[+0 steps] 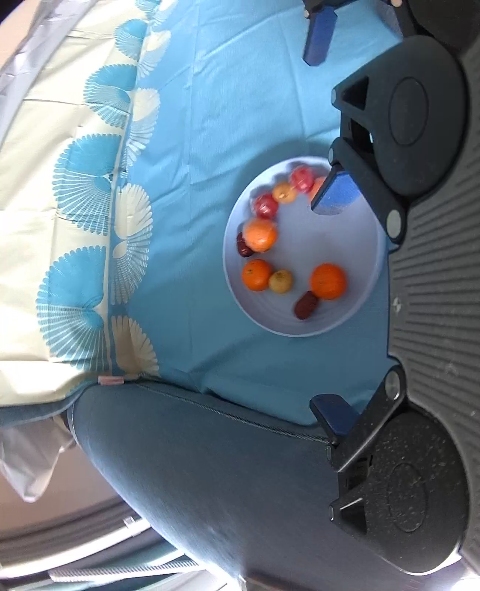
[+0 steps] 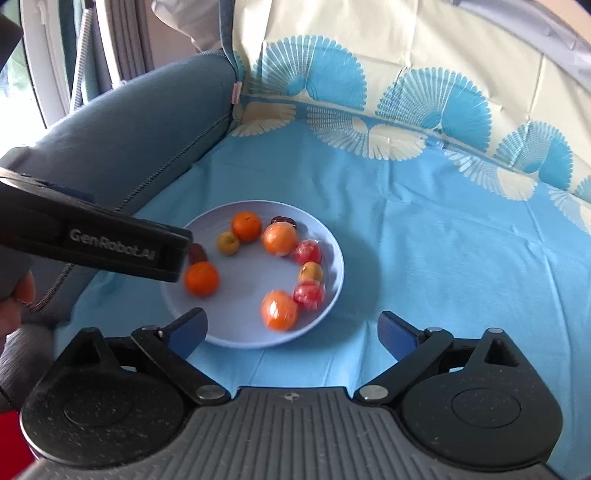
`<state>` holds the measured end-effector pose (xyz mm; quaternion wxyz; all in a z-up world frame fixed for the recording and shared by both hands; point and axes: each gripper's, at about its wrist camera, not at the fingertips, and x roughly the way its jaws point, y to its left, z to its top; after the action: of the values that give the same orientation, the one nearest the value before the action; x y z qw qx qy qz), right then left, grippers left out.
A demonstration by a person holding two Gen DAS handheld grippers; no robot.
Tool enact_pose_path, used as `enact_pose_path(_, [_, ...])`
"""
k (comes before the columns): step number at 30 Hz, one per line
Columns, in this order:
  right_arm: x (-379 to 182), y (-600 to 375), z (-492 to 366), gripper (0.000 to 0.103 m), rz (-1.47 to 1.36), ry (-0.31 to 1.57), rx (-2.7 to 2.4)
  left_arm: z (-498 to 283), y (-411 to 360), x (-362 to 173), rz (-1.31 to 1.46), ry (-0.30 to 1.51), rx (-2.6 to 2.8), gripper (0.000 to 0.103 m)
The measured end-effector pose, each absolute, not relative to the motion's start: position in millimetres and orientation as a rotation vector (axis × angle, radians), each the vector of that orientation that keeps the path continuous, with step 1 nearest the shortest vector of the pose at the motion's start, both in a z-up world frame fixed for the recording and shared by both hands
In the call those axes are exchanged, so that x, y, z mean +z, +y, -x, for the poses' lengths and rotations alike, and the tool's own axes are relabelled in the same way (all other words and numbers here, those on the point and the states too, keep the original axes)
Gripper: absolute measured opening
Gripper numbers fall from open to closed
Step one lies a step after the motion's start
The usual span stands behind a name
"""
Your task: Organize fruits
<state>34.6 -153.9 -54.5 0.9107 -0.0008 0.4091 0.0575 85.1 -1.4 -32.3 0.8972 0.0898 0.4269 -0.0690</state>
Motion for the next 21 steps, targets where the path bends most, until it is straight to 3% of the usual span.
enact_pose_path(21, [-20, -153, 48, 0.102, -0.028, 0.787, 0.031, -10, 7, -7, -0.180, 0.886, -0.104, 0.103])
